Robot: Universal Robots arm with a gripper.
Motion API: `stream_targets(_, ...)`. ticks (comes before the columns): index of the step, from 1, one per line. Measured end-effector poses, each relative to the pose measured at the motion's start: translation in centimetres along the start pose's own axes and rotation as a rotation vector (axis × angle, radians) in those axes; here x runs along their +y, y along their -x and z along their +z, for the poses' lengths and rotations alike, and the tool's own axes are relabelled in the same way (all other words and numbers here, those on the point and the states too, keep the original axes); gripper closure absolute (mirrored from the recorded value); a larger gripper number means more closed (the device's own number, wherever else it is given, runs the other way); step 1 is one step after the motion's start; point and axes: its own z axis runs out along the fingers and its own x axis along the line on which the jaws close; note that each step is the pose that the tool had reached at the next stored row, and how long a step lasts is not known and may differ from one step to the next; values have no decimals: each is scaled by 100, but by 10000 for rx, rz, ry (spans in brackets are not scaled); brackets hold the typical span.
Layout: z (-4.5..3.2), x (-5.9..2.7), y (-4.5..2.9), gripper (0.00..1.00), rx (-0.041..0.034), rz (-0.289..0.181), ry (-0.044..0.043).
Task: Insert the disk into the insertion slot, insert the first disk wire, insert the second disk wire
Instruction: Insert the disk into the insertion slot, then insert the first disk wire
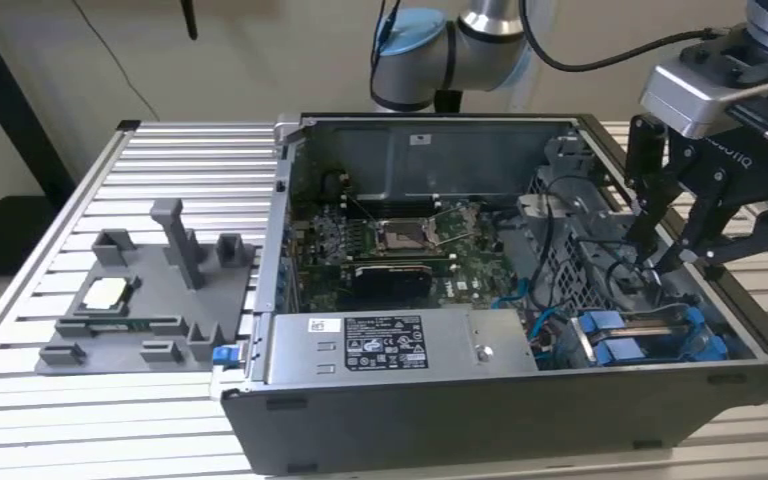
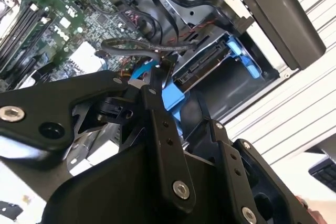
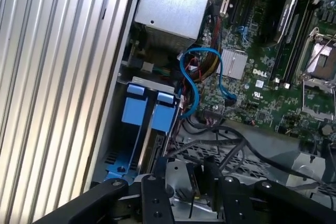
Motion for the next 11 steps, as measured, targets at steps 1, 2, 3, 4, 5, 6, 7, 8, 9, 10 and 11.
stream_targets(1,8,0,3,58,-20,-71,-20)
stream_targets(2,16,-1,6,58,-42,-135,-42)
stream_targets(3,24,-1,9,60,-68,-182,-62)
stream_targets(4,31,-1,10,67,-99,-213,-85)
stream_targets(5,37,-1,10,73,-143,-229,-108)
stream_targets(6,45,-1,9,73,-195,-240,-134)
stream_targets(7,53,0,9,79,-258,-242,-162)
stream_targets(8,59,0,9,80,-306,-241,-180)
stream_targets(9,61,0,9,80,-310,-241,-182)
stream_targets(10,60,1,5,80,-308,-241,-182)
stream_targets(11,59,3,-6,80,-310,-235,-179)
